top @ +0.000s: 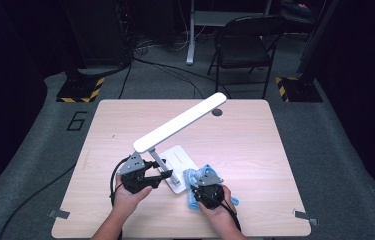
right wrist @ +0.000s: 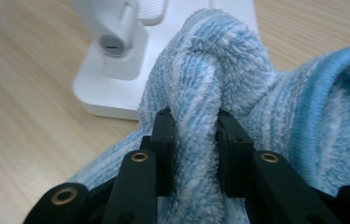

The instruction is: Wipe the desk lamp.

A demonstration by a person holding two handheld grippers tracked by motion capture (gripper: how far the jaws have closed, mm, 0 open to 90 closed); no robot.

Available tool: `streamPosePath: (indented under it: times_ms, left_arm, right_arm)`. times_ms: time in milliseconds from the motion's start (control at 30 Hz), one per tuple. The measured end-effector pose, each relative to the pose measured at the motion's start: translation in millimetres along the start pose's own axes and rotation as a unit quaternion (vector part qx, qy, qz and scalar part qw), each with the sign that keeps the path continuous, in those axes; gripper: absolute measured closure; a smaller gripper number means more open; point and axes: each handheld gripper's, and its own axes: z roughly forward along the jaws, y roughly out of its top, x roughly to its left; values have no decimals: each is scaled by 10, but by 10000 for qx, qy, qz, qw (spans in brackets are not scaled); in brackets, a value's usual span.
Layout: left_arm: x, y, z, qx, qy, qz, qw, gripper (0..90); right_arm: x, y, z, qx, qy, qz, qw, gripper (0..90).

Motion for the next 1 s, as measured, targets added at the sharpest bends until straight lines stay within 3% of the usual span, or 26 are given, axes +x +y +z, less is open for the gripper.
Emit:
streamPosePath:
  times_ms: [300, 600, 867, 1000]
  left_arm:
    - [3, 3, -7, 38, -5, -4, 10000, 504]
    - [9, -8, -3, -37, -6, -17, 10000, 502]
    - [21, -19, -6, -80, -70, -30, 9999, 502]
    - [24, -25, -4, -114, -104, -44, 9999, 501]
  right_arm:
    - [-233, -11, 5, -16, -231, 157, 9996, 710]
    - [-327, -21, -5, -37, -310, 263, 9992, 706]
    - [-367, -28, -28, -18, -185, 341, 9992, 698]
    - [-351, -37, -47, 11, 80, 490, 9988, 696]
